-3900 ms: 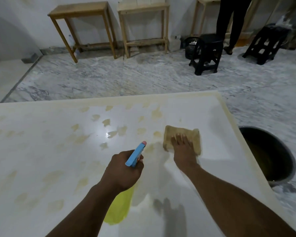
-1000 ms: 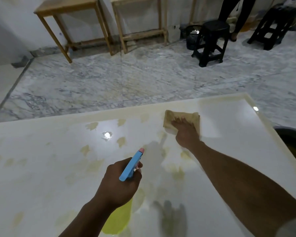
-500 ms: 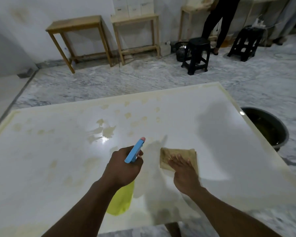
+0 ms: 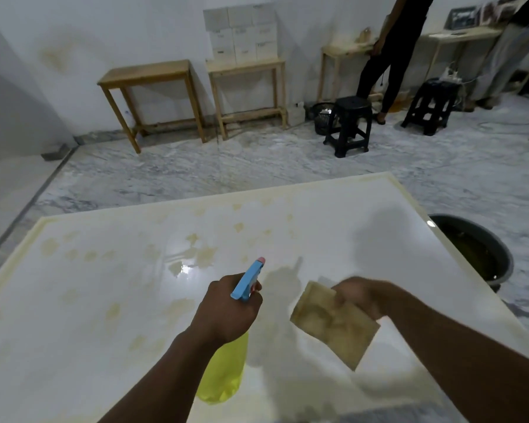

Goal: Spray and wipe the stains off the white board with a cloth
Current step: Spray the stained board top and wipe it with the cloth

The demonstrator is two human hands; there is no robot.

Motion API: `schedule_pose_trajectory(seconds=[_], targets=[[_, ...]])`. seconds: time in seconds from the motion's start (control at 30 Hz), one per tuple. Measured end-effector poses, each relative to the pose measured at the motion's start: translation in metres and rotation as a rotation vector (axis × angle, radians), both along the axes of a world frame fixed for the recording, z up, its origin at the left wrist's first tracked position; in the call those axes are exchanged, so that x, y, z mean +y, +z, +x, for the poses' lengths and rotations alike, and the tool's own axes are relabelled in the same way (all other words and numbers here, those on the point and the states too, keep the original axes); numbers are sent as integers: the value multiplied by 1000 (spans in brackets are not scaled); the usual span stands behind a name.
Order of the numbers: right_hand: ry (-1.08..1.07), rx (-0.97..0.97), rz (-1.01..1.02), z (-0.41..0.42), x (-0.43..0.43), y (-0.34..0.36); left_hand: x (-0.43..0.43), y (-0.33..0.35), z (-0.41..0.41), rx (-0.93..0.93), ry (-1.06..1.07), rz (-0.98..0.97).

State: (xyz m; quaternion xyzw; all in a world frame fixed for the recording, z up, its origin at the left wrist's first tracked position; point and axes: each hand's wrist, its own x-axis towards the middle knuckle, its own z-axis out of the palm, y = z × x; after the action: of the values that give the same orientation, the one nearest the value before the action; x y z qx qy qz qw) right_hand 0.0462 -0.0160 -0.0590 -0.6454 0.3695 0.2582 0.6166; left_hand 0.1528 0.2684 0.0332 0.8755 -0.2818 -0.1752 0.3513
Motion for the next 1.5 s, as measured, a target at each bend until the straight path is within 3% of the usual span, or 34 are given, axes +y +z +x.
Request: schedule_pose_trajectory(seconds=[0.13, 0.23, 0.37, 0.5, 0.63, 0.9, 1.27, 1.4, 1.5], targets=[[-9, 31, -66, 113, -75, 24, -38, -12, 60, 42, 12, -35], [-9, -103, -363, 212, -120, 34, -61, -25, 108, 48, 34, -22], [220, -198, -870, 324, -160, 14, -79, -35, 154, 34, 51, -8], [366, -198, -892, 365, -161, -64, -89, -49, 178, 43, 41, 6], [328, -361, -1039, 329, -124, -124, -94, -66, 182, 91, 37, 29], [293, -443, -1026, 223, -53, -136, -78, -60, 155, 90, 8, 33], [309, -474, -1131, -3, 150, -133, 57, -16, 17, -15, 17, 37], [295, -433, -1018, -52, 183, -133, 105, -6, -25, 6, 25, 35], [219, -275, -731, -49, 175, -102, 119, 6, -33, -8, 12, 22]])
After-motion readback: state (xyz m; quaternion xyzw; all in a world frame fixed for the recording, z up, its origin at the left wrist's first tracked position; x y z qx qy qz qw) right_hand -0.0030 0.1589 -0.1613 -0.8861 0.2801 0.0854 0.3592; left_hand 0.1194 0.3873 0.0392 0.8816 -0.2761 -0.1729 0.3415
